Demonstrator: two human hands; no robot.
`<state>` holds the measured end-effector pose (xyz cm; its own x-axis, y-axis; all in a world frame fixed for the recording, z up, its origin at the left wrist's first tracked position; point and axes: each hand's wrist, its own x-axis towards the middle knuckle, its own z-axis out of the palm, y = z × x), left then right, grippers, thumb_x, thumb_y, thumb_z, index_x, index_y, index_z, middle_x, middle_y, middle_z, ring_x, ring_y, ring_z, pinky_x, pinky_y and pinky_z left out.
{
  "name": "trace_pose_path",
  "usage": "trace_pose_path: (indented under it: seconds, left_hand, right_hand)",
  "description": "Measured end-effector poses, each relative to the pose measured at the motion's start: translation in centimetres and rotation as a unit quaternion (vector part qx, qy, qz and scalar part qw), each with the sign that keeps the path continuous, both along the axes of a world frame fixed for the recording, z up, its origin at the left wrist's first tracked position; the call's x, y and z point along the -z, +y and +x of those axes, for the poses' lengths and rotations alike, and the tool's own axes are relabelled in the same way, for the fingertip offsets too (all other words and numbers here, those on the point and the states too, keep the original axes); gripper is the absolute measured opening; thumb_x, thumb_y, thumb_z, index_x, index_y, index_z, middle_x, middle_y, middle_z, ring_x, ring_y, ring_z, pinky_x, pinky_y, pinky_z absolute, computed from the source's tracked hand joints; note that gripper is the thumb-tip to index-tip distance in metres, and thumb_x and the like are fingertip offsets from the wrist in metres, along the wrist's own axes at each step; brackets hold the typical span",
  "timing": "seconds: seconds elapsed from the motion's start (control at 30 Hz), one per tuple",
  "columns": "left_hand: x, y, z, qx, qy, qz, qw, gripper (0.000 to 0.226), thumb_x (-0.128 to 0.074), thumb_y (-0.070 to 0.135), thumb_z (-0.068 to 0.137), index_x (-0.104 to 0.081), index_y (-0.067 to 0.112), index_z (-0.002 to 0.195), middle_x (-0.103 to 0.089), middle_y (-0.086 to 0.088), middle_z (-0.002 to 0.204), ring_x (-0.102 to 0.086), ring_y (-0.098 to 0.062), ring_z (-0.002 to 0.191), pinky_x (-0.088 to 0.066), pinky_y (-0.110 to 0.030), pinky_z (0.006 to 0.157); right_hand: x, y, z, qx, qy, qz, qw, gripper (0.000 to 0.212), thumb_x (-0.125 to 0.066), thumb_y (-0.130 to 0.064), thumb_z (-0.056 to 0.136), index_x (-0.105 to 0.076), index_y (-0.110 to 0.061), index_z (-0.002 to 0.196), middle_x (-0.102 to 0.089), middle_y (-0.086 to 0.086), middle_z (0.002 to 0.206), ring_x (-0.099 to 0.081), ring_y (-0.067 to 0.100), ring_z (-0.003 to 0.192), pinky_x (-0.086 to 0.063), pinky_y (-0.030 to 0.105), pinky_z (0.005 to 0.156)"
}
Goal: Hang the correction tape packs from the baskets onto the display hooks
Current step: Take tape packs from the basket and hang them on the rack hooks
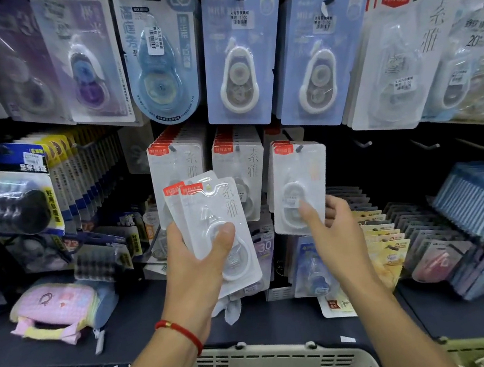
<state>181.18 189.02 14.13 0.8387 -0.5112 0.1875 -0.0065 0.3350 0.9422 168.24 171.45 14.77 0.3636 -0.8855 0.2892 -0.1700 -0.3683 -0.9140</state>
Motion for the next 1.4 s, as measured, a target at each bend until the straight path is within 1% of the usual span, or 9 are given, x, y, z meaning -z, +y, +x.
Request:
trace_pose_path:
  seconds: [0.1, 0.17, 0.37, 0.57, 0.73, 1.0, 1.2, 1.33, 1.4]
  left_hand:
    - [0.0, 0.2, -0.1, 0.012, 0.002, -0.001, 1.000, 0.042, -0.084, 0.034, 0.086, -0.058, 0.033, 0.118, -0.076, 0.011, 0.102, -0.077, -0.012, 0.089, -0.059, -0.024, 0.052]
    - [-0.1, 0.3, -0.2, 0.026, 0.001, 0.003, 1.000, 0.042, -0.085, 0.034, 0.086, -0.059, 0.034, 0.119, -0.077, 0.006, 0.102, -0.078, -0.017, 0.085, -0.059, -0.032, 0.045]
    - [-0.1, -0.1, -0.4, 0.022, -0.016, 0.002, 1.000, 0.062, -0.091, 0.047, 0.072, -0.057, 0.034, 0.122, -0.077, 0.015, 0.109, -0.077, -0.008, 0.096, -0.061, -0.023, 0.065]
    - [0.0, -0.2, 0.1, 0.043, -0.010, -0.003, 0.999, 0.057, -0.089, 0.041, 0.080, -0.058, 0.034, 0.127, -0.076, 0.007, 0.120, -0.075, -0.016, 0.109, -0.063, -0.040, 0.083]
    - [0.7, -0.4, 0.5, 0.030, -0.021, 0.013, 0.999, 0.048, -0.079, 0.008, 0.090, -0.060, 0.043, 0.116, -0.075, 0.016, 0.104, -0.074, -0.004, 0.095, -0.059, -0.017, 0.065]
    - [0.7, -0.4, 0.2, 0.035, -0.006, 0.008, 0.999, 0.049, -0.074, 0.002, 0.090, -0.060, 0.044, 0.112, -0.075, 0.016, 0.097, -0.075, -0.001, 0.073, -0.055, -0.019, 0.045]
    - [0.8, -0.3, 0.4, 0.019, -0.016, 0.026, 0.999, 0.052, -0.074, 0.003, 0.091, -0.059, 0.043, 0.121, -0.074, 0.019, 0.104, -0.073, -0.001, 0.093, -0.059, -0.018, 0.063]
    - [0.8, -0.4, 0.3, 0.013, -0.028, 0.045, 0.999, 0.056, -0.066, -0.004, 0.090, -0.057, 0.039, 0.125, -0.073, 0.016, 0.108, -0.071, -0.006, 0.101, -0.061, -0.030, 0.082]
    - [0.8, -0.4, 0.3, 0.020, -0.056, 0.058, 0.997, 0.058, -0.067, -0.004, 0.090, -0.055, 0.040, 0.126, -0.070, 0.024, 0.103, -0.069, 0.001, 0.098, -0.058, -0.018, 0.076]
  right_hand:
    - [0.5, 0.3, 0.0, 0.028, 0.090, -0.044, 0.995, 0.058, -0.064, -0.040, 0.102, -0.042, -0.020, 0.152, -0.048, 0.004, 0.150, -0.056, 0.016, 0.129, -0.048, 0.040, 0.107]
    - [-0.1, 1.3, 0.3, -0.016, 0.052, -0.069, 0.996, 0.033, -0.067, -0.037, 0.100, -0.057, -0.028, 0.131, -0.064, -0.007, 0.127, -0.063, 0.004, 0.109, -0.053, 0.033, 0.094]
    - [0.2, 4.1, 1.4, -0.271, 0.071, -0.021, 0.960, 0.030, -0.078, -0.050, 0.087, -0.071, -0.034, 0.111, -0.076, -0.006, 0.103, -0.070, 0.020, 0.089, -0.060, 0.033, 0.079]
    - [0.5, 2.9, 1.0, -0.251, 0.003, 0.034, 0.967, 0.019, -0.079, -0.021, 0.094, -0.071, -0.017, 0.110, -0.080, 0.000, 0.103, -0.075, 0.024, 0.093, -0.061, 0.035, 0.083]
    - [0.2, 1.7, 0.1, -0.122, -0.089, 0.040, 0.988, 0.030, -0.057, -0.040, 0.082, -0.058, -0.020, 0.105, -0.067, -0.001, 0.098, -0.066, 0.012, 0.082, -0.049, 0.036, 0.065]
    - [-0.6, 0.8, -0.2, -0.093, -0.169, 0.068, 0.979, 0.035, -0.064, -0.042, 0.090, -0.056, -0.021, 0.117, -0.070, 0.008, 0.117, -0.069, 0.035, 0.100, -0.055, 0.048, 0.072]
    - [-0.8, 0.8, 0.0, -0.061, -0.217, 0.077, 0.971, 0.030, -0.067, -0.041, 0.096, -0.059, -0.022, 0.118, -0.076, -0.002, 0.102, -0.073, 0.019, 0.071, -0.054, 0.034, 0.044]
    - [-0.1, 0.5, 0.0, -0.009, -0.104, 0.048, 0.993, 0.033, -0.065, -0.045, 0.101, -0.053, -0.026, 0.126, -0.072, -0.005, 0.114, -0.074, 0.015, 0.093, -0.063, 0.046, 0.072]
    - [0.7, 0.0, -0.1, 0.037, 0.029, 0.013, 0.999, 0.054, -0.062, -0.050, 0.101, -0.044, -0.023, 0.144, -0.058, 0.000, 0.140, -0.063, 0.018, 0.118, -0.055, 0.048, 0.098]
